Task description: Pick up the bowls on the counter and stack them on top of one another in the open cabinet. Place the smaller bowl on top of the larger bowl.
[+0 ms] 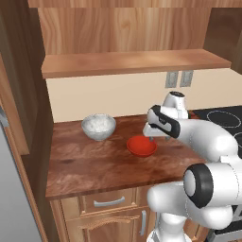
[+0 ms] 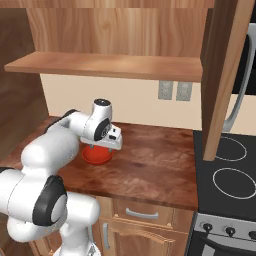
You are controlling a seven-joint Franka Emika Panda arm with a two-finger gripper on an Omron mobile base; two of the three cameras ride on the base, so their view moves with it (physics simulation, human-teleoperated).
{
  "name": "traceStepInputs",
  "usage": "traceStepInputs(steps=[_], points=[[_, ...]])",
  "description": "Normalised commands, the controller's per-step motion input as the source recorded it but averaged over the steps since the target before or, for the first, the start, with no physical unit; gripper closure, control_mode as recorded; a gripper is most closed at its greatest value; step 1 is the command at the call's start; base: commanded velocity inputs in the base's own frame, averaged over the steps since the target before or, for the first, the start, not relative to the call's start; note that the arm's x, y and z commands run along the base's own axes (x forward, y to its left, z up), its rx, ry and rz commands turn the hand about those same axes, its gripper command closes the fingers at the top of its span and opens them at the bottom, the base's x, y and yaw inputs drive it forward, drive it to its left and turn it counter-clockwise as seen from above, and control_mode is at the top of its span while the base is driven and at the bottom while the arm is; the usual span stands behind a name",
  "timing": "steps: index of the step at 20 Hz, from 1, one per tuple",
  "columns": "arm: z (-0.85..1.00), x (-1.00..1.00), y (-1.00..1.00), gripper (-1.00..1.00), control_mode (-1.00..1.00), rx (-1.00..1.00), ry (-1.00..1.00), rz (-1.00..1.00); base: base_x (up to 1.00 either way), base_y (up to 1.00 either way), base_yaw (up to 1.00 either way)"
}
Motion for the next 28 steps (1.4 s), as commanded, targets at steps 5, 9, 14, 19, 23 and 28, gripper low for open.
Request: traceStepInputs(steps=[5, 9, 14, 19, 23, 28], points=[[-0.27, 0.22, 0.00, -1.00, -1.00, 0.00, -0.07, -0.05, 0.00, 0.00, 0.00], [-0.27, 0.18, 0.00, -1.00, -1.00, 0.00, -0.07, -0.04, 0.00, 0.00, 0.00], [-0.25, 0.14, 0.00, -1.00, -1.00, 0.00, -0.04, -0.02, 0.00, 0.00, 0.00], [-0.22, 0.12, 0.00, -1.00, -1.00, 0.00, -0.02, -0.01, 0.00, 0.00, 0.00], [-0.21, 0.12, 0.00, -1.00, -1.00, 0.00, 0.00, 0.00, 0.00, 0.00, 0.00], [-0.20, 0.13, 0.00, -1.00, -1.00, 0.01, 0.00, 0.00, 0.00, 0.00, 0.00]])
